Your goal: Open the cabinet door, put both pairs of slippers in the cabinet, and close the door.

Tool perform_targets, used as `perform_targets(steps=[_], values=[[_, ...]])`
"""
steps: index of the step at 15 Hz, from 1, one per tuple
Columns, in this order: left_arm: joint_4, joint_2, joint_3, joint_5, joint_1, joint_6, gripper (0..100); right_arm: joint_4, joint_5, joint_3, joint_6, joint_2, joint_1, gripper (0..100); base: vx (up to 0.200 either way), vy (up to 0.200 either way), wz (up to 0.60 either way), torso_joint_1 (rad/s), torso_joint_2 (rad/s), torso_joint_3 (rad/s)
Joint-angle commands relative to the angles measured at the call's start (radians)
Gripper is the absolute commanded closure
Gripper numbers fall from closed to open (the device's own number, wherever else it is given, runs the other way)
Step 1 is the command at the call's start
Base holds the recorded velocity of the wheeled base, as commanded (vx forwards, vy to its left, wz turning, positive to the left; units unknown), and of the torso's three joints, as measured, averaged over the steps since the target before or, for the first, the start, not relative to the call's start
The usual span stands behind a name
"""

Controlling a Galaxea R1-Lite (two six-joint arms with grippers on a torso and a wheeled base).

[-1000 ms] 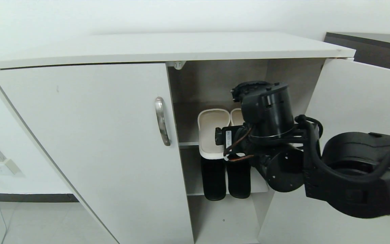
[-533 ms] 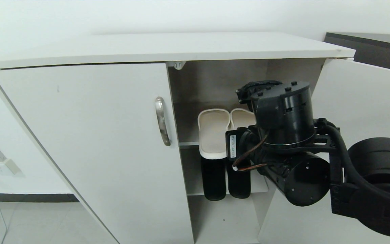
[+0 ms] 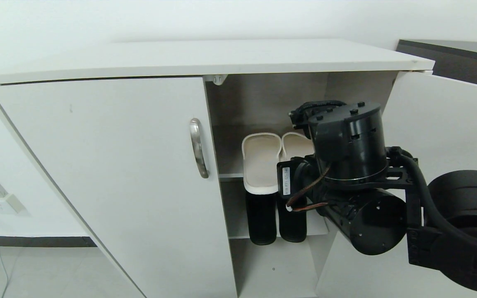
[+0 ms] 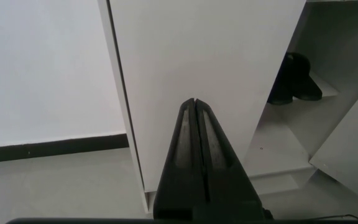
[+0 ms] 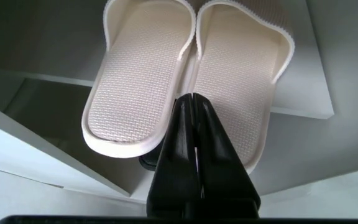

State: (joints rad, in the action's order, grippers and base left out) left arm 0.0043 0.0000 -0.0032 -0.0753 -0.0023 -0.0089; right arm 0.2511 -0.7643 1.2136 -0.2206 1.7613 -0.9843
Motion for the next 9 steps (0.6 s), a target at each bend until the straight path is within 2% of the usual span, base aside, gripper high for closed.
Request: perform_targets(steps=[1, 9], values=[[0.000, 0.000, 0.000, 0.000, 0.001, 0.000, 100, -0.001, -0.001, 0.001, 0.000, 0.000, -0.001, 100, -0.200, 0.000, 0.00, 0.007, 0.00, -0.002], [0.000, 0.000, 0.000, 0.000, -0.001, 0.000, 100, -0.001, -0.001, -0.003, 0.000, -0.002, -0.001, 100, -0.200, 0.000, 0.00, 0.001, 0.00, 0.002]])
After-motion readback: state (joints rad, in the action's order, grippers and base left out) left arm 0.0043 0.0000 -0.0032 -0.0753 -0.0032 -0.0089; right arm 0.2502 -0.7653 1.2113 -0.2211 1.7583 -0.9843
